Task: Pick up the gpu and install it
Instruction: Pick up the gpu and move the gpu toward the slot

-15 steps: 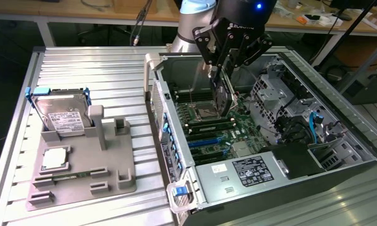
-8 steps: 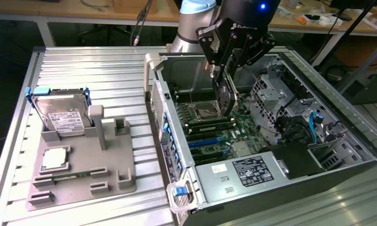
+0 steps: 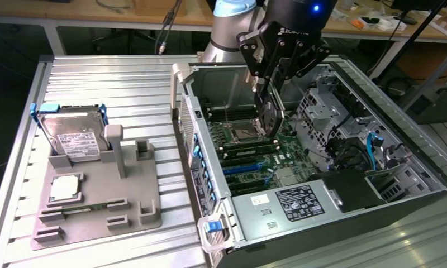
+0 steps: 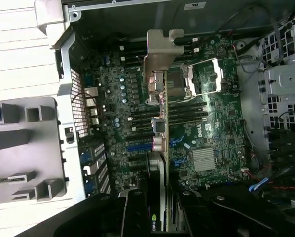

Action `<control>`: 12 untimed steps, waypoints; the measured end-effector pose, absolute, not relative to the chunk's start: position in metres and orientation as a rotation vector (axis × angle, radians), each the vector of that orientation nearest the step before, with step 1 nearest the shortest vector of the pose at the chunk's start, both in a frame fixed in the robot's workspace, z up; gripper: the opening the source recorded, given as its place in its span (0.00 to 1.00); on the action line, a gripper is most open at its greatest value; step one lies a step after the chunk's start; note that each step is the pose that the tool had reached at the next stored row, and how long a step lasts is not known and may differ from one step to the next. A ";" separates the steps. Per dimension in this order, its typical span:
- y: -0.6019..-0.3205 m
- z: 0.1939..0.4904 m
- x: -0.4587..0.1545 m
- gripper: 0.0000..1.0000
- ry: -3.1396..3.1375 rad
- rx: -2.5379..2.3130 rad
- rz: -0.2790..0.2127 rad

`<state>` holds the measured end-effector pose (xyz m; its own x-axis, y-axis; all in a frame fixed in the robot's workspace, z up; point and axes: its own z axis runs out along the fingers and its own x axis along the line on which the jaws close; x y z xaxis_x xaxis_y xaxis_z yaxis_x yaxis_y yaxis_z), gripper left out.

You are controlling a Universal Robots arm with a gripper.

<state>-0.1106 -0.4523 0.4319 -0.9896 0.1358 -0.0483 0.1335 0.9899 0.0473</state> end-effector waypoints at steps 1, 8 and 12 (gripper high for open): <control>-0.452 0.432 -0.110 0.27 3.082 0.209 0.068; -0.452 0.432 -0.106 0.27 3.082 0.209 0.068; -0.452 0.432 -0.104 0.27 3.082 0.209 0.068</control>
<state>-0.1040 -0.4522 0.4319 -0.9896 0.1357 -0.0483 0.1335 0.9899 0.0472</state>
